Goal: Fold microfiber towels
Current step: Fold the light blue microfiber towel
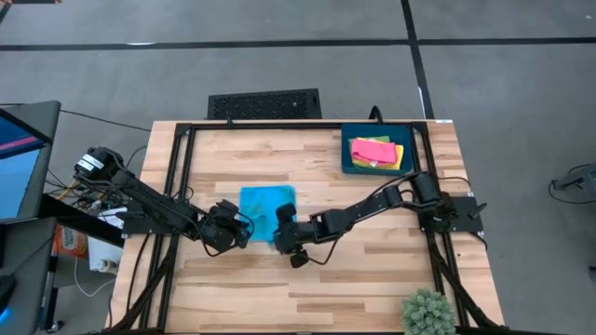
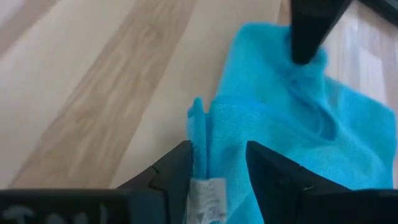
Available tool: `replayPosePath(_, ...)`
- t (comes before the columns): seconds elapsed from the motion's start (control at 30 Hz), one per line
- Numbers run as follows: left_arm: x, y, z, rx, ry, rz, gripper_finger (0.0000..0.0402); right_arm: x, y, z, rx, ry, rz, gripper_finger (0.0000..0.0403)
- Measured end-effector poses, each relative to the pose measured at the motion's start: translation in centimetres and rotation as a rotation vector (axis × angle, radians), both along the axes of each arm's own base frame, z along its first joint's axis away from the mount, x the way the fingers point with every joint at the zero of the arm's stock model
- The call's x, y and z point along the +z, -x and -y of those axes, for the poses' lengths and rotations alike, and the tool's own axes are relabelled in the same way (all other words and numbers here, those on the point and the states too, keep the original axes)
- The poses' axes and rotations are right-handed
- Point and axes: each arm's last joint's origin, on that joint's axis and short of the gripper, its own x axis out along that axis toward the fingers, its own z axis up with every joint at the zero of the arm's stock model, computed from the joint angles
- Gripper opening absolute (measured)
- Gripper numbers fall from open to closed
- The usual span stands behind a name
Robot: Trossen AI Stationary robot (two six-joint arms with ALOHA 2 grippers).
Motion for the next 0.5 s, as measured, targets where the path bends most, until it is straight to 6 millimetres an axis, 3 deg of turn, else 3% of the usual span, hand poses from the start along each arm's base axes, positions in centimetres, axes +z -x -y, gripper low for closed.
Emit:
replayPosePath(0.2, 0.00, 0.00, 0.00, 0.000, 0.001, 0.000, 0.0000, -0.22, 0.04, -0.14, -0.008, -0.013, -0.008, 0.0154)
replayPosePath(0.43, 0.00, -0.01, 0.02, -0.002, 0.006, 0.000, 0.0000, -0.27, 0.06, 0.37, -0.025, 0.014, -0.019, 0.0024)
replayPosePath(0.5, -0.01, 0.00, 0.04, -0.005, 0.013, -0.003, 0.0000, -0.34, 0.15, 0.49, -0.035, 0.009, -0.034, 0.0013)
